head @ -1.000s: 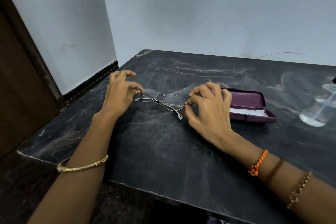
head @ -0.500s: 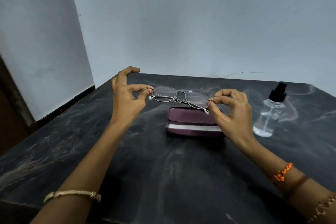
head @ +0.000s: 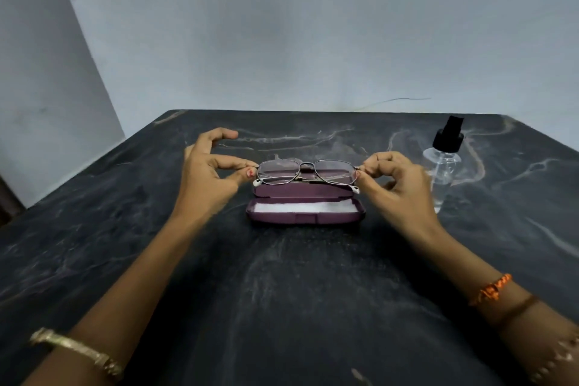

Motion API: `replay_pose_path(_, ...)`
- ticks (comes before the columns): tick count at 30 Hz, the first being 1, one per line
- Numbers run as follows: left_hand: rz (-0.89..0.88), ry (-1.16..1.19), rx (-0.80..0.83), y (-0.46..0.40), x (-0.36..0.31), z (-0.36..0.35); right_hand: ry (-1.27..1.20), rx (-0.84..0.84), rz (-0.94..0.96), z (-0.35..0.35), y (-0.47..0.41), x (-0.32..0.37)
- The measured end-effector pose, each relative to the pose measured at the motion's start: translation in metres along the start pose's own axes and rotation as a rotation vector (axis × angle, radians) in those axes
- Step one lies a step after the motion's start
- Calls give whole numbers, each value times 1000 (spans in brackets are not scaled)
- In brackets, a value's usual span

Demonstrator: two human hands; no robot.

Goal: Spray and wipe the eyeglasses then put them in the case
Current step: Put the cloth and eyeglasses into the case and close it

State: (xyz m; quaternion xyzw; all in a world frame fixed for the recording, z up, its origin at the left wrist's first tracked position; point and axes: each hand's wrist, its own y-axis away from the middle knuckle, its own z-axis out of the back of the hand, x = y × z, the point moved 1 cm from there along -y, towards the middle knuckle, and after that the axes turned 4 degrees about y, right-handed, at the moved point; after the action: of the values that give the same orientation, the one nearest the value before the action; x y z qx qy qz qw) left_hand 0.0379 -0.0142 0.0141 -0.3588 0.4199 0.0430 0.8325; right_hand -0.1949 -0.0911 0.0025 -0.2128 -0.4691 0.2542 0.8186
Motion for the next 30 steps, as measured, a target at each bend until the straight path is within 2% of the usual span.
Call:
replay_pose_path(3, 67, 31, 93, -1, 3, -1, 8, 24, 7, 1, 0, -6)
replay_pose_path(12, 148, -214, 335, -2, 6, -2, 146, 163, 81, 1, 0, -11)
replay_pose_path(18, 150, -215, 367, -1, 6, -1, 239, 294, 104, 2, -1, -13)
replay_pose_path(22, 190, -126, 406, 0, 5, -1, 234, 386, 117, 5, -2, -13)
replay_pose_path(30, 303, -80, 453, 3, 6, 0, 194, 390, 90, 4, -3, -11)
